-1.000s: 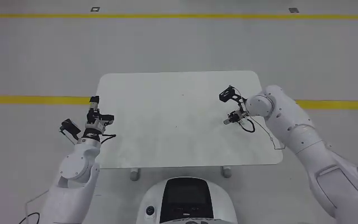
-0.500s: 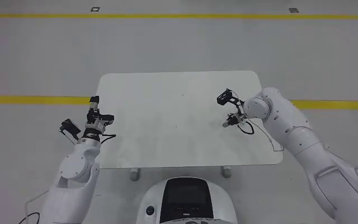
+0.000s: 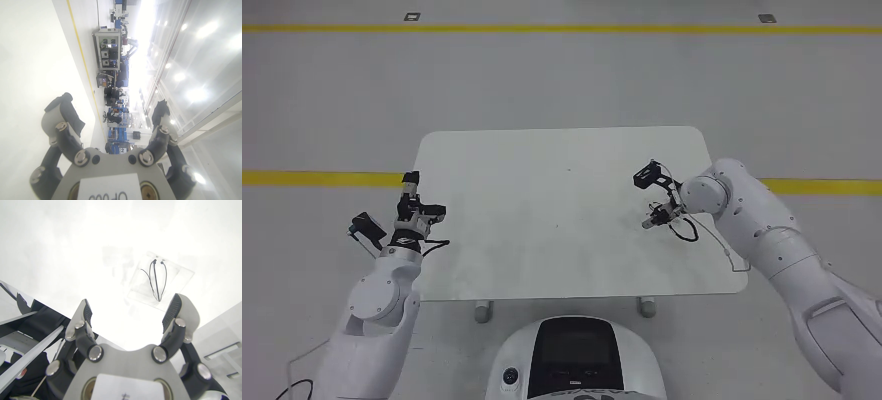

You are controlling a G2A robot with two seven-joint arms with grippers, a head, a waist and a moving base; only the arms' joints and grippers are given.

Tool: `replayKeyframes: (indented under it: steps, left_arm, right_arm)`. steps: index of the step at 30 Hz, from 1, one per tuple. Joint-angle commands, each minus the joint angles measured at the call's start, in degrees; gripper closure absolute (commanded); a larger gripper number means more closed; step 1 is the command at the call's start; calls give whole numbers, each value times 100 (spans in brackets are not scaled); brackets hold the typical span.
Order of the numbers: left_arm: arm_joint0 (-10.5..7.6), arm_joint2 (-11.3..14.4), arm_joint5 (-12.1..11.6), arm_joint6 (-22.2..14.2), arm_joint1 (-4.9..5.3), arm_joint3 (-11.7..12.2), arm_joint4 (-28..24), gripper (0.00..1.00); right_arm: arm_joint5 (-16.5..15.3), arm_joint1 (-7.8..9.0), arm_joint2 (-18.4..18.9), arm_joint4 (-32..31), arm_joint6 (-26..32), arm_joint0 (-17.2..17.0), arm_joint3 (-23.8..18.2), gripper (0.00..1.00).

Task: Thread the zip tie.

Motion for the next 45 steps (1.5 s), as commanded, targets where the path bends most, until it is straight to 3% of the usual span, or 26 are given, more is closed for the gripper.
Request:
replayKeyframes:
  steps: [1, 23, 27, 38, 45]
  left_arm:
    - [0, 0, 0, 0, 0, 0, 0, 0]
    - [0, 0, 0, 0, 0, 0, 0, 0]
    - [0, 0, 0, 0, 0, 0, 0, 0]
    - [0, 0, 0, 0, 0, 0, 0, 0]
    - [0, 0, 0, 0, 0, 0, 0, 0]
  right_arm:
    - [2, 0, 0, -2, -2, -1, -1, 0]
    - [3, 3, -4, -81, -164, -98, -35, 0]
    - [114, 32, 59, -331, -393, -183, -41, 0]
    - [245, 98, 214, -903, -258, -207, -318, 0]
    - [242, 98, 215, -911, -253, -206, -321, 0]
